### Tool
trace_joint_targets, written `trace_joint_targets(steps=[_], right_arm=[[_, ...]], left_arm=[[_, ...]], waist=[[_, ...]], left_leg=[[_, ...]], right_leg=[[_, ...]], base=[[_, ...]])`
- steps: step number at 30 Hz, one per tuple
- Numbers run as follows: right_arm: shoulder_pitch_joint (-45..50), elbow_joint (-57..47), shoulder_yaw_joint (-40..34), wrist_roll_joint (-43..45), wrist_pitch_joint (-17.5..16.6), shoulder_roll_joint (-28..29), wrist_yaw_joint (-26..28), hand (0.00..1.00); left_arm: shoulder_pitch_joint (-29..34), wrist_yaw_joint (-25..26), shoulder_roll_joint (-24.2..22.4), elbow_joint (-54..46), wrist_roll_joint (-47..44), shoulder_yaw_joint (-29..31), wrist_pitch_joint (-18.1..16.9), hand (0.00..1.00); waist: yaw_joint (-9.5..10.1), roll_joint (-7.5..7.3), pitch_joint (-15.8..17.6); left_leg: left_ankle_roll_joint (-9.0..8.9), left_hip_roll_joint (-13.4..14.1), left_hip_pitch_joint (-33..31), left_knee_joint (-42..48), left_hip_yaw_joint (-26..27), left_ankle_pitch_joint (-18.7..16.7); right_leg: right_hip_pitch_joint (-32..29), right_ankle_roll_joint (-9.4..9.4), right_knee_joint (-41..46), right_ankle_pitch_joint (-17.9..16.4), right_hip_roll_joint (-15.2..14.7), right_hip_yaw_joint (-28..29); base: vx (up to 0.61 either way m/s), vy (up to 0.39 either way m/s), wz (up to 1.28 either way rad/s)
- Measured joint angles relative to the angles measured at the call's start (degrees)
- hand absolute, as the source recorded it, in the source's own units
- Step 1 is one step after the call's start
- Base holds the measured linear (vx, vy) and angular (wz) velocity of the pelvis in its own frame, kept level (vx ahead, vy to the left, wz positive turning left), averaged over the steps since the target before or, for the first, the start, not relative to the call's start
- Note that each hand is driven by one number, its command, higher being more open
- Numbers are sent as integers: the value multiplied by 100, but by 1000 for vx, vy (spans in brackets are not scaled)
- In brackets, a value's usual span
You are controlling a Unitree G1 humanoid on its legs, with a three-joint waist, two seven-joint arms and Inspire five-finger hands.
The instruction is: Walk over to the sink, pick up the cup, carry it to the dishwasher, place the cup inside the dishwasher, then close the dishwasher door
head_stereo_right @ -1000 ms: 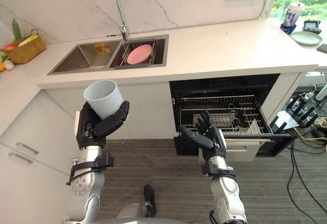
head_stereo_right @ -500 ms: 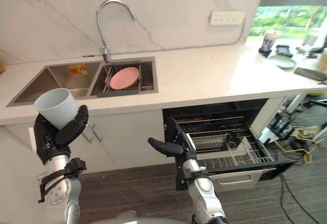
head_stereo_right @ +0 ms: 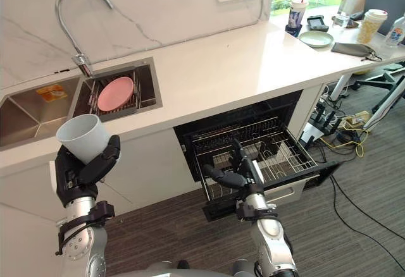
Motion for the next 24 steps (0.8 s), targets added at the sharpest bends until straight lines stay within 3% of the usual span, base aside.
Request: trace_joint_targets(steps=[3, 4, 6, 8, 9, 10, 11, 13, 14, 15, 17, 24], right_arm=[[9, -53, -323, 3, -7, -34, -108, 100], [39, -53, -482, 8, -19, -43, -181, 100], [125, -53, -669, 9, -74, -48, -250, 100], [259, -92, -726, 83, -101, 38, -343, 100], [363, -98, -747, 156, -108, 152, -373, 100], [414, -96, -735, 277, -106, 364, -359, 100], [421, -93, -686, 286, -106, 475, -334, 100], [419, -100, -539, 146, -106, 692, -217, 100], [421, -125, -499, 45, -106, 704, -136, 100], [375, -145, -508, 64, -108, 631, -92, 100], [377, -148, -545, 66, -113, 577, -84, 100], [348, -513, -619, 57, -419, 415, -86, 100]], left_arm=[[-191, -105, 10, 18, -41, -273, -4, 0], [-269, -209, 20, 19, -38, -504, -19, 0], [-306, -322, 30, 22, 4, -843, -16, 0], [-351, -430, 85, 28, 79, -1059, 5, 0], [-349, -481, 111, 29, 142, -1101, 35, 0], [-349, -475, 163, 26, 200, -1050, 46, 0], [-349, -465, 209, 26, 232, -981, 60, 0], [-355, -423, 409, 29, 253, -832, 129, 0], [-364, -388, 528, 49, 251, -799, 197, 0], [-368, -320, 550, 63, 248, -801, 261, 0], [-405, -288, 526, 63, 250, -861, 294, 0], [-487, -165, 422, 87, 248, -1191, 298, 0]], waist=[[-156, -9, 6], [-254, -22, 14], [-271, 77, -42], [-271, 72, -55], [-252, 95, -66], [-201, 150, -70], [-172, 128, -56], [-113, 75, -31], [-77, 46, -39], [-54, 99, -19], [-88, 75, 7], [-8, 51, 102]], left_leg=[[-46, 6, -66, 290, -129, -91], [-110, 105, 10, 268, -169, -72], [-232, 53, 185, 69, -199, -220], [-50, -196, 169, 194, -96, -385], [91, -279, 190, 149, 13, -464], [251, -264, 221, 34, 227, -455], [320, -241, 227, -9, 342, -436], [331, -110, 199, -13, 606, -421], [329, -46, 161, 5, 742, -421], [330, 23, 133, 5, 832, -421], [330, 72, 189, -47, 826, -421], [344, 148, 197, 326, 784, -425]], right_leg=[[8, 90, 152, -46, -164, 70], [-6, 231, 318, -130, -299, 123], [-33, 458, 388, -189, -467, 257], [-5, 563, 242, -206, -739, 251], [62, 375, 121, -129, -1013, -112], [9, -111, 238, 39, -1240, -553], [-38, -118, 358, 66, -1294, -787], [-38, 34, 388, 133, -1005, -1307], [136, 160, 10, 169, -639, -1618], [286, 281, -471, 372, -456, -1709], [472, 251, -864, 534, -290, -1739], [746, 255, -1002, 538, -275, -1678]], base=[[-31, 26, -8], [-60, 68, 1], [-66, 175, -11], [-47, 302, -21], [-3, 420, -51], [-5, 397, -64], [26, 308, -83], [69, 112, -72], [101, 67, -70], [101, 70, -51], [78, 55, -19], [5, -5, 0]])
